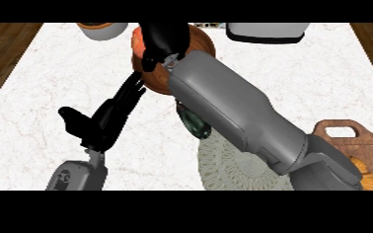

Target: Pick the squash from the placemat and place it in the bowl

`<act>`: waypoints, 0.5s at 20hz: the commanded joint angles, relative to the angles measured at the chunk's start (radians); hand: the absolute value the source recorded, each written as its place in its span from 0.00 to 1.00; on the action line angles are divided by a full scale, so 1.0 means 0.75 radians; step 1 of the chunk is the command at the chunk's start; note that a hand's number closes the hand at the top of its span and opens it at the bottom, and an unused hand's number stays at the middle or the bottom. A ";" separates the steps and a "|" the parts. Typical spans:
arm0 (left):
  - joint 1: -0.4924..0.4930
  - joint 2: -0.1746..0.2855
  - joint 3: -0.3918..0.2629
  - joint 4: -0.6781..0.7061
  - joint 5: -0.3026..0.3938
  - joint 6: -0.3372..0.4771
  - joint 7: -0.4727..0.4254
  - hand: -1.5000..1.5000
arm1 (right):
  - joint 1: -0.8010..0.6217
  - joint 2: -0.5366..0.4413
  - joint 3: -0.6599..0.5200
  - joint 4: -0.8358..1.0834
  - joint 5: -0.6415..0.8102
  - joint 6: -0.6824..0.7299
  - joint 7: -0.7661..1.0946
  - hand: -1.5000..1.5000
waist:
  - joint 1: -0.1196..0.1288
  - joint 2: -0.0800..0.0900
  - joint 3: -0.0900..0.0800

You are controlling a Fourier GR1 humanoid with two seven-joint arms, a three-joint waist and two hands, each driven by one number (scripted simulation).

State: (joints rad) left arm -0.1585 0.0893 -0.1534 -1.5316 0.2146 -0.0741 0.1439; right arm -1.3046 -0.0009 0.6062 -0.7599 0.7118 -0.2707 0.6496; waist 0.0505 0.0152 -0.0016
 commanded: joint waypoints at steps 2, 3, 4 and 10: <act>-0.030 -0.006 -0.019 -0.062 0.005 0.008 0.084 0.50 | -0.119 0.001 0.004 0.315 -0.019 0.019 -0.072 1.00 | 0.045 0.007 -0.001; -0.010 -0.023 -0.022 -0.002 0.005 -0.015 0.003 0.50 | -0.063 0.001 -0.002 0.379 -0.008 0.006 -0.127 1.00 | 0.031 0.014 -0.001; -0.037 -0.041 -0.030 -0.001 -0.020 0.026 0.031 0.50 | -0.078 0.001 -0.056 0.435 -0.044 0.070 -0.141 1.00 | 0.029 0.018 -0.001; -0.042 0.006 -0.015 -0.031 0.009 -0.038 0.041 0.50 | -0.041 0.001 -0.186 0.565 -0.182 -0.076 -0.214 0.00 | 0.082 0.033 0.001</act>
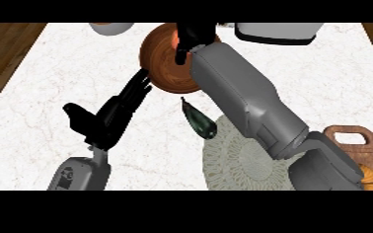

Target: Pick the squash from the placemat and place it in the bowl

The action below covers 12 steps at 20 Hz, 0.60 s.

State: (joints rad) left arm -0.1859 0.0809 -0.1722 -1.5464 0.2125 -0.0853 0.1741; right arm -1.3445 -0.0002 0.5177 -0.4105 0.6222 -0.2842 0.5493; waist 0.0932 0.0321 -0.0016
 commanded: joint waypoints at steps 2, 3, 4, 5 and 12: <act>0.005 -0.034 -0.026 -0.004 -0.019 0.019 -0.011 0.50 | 0.024 0.000 -0.121 0.120 -0.095 -0.106 -0.205 0.00 | 0.015 0.012 0.002; -0.026 -0.023 -0.013 0.019 -0.013 0.009 0.004 0.50 | 0.046 0.000 -0.126 0.079 -0.139 -0.119 -0.231 0.00 | 0.009 0.005 0.002; -0.019 -0.023 -0.007 0.045 -0.021 0.009 -0.023 0.50 | 0.052 0.000 -0.153 0.075 -0.162 -0.160 -0.264 0.00 | 0.016 0.011 0.002; -0.029 -0.012 0.001 0.025 0.010 -0.018 0.002 0.50 | 0.059 0.000 -0.177 0.041 -0.202 -0.199 -0.276 0.00 | 0.021 0.007 0.002; 0.052 -0.036 -0.021 0.006 -0.022 0.021 -0.030 0.50 | 0.221 0.000 -0.456 -0.295 -0.514 -0.499 -0.698 0.00 | -0.041 -0.021 0.008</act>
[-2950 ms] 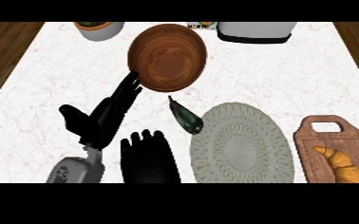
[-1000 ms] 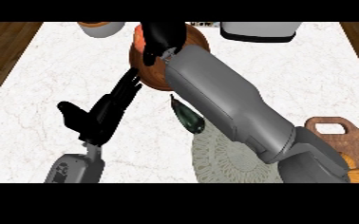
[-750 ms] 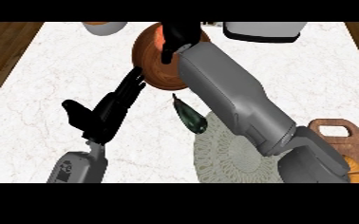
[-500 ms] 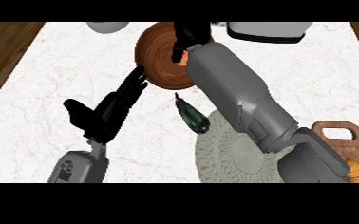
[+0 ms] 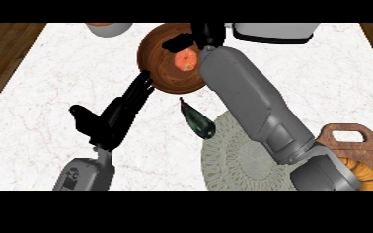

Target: Pick the squash from the placemat and place it in the bowl

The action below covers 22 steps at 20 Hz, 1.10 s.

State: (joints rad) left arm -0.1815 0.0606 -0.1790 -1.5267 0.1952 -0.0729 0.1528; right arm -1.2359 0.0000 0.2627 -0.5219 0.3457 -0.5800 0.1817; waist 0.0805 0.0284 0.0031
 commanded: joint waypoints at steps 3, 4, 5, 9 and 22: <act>0.036 0.023 0.030 0.009 0.021 -0.029 -0.030 0.50 | 0.216 0.000 -0.092 -0.287 -0.284 -0.054 -0.426 0.00 | -0.050 -0.024 -0.001; 0.068 0.006 0.018 -0.025 0.006 0.011 0.000 0.50 | 0.225 0.000 -0.049 -0.357 -0.337 -0.048 -0.391 0.00 | -0.053 -0.036 -0.002; 0.009 0.010 0.045 0.011 0.005 0.026 0.023 0.50 | 0.266 0.000 -0.035 -0.417 -0.378 -0.033 -0.445 0.00 | -0.070 -0.035 -0.002; 0.088 0.048 0.096 -0.039 0.035 0.022 0.020 0.50 | 0.516 0.000 0.029 -0.773 -0.427 0.034 -0.431 0.00 | -0.141 -0.059 -0.003; 0.177 0.071 0.140 -0.103 0.054 0.032 0.021 0.50 | 1.654 -0.303 0.596 -1.802 -0.259 0.031 -0.620 1.00 | -0.227 -0.076 -0.003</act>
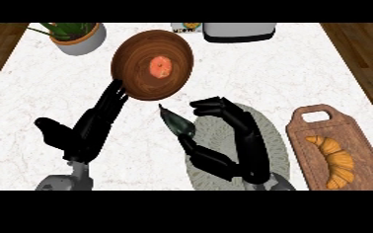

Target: Pick the squash from the placemat and place it in the bowl

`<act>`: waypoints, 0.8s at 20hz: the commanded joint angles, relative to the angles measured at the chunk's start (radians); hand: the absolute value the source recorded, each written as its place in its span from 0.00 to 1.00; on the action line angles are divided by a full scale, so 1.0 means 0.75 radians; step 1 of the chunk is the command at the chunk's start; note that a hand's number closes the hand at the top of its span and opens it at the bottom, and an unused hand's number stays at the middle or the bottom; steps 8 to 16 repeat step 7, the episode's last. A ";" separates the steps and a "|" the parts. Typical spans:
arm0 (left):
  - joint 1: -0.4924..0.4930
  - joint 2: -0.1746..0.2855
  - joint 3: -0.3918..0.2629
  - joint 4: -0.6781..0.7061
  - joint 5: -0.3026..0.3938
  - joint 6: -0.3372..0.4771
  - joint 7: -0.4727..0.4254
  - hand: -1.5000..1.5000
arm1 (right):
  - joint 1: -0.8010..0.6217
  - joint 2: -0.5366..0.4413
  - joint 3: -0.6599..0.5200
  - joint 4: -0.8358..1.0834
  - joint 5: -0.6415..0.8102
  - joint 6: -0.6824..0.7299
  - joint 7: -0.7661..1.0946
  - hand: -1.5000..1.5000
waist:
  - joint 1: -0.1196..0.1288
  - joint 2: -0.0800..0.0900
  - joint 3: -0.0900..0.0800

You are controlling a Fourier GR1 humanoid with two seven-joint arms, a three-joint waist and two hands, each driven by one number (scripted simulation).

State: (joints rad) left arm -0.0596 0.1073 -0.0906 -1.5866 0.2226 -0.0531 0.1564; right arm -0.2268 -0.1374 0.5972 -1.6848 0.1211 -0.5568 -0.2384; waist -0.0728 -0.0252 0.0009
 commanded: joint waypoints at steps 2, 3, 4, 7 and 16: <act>0.007 0.003 0.014 -0.026 0.002 0.018 0.018 0.50 | 0.525 -0.194 0.234 -0.357 0.042 -0.024 -0.155 1.00 | -0.019 0.002 0.001; 0.040 0.003 -0.005 -0.042 -0.007 0.003 -0.002 0.50 | 0.623 -0.264 0.261 -0.404 0.064 -0.038 -0.177 1.00 | -0.010 0.003 0.000; 0.037 0.021 -0.002 -0.039 -0.010 -0.010 0.001 0.50 | 0.720 -0.304 0.320 -0.406 0.096 -0.058 -0.249 1.00 | -0.013 0.004 0.001; 0.047 0.001 -0.012 -0.044 -0.006 -0.006 -0.006 0.50 | 0.962 -0.445 0.482 -0.360 0.138 -0.078 -0.417 1.00 | 0.001 0.009 0.002; 0.047 0.001 -0.012 -0.044 -0.006 -0.006 -0.006 0.50 | 0.962 -0.445 0.482 -0.360 0.138 -0.078 -0.417 1.00 | 0.001 0.009 0.002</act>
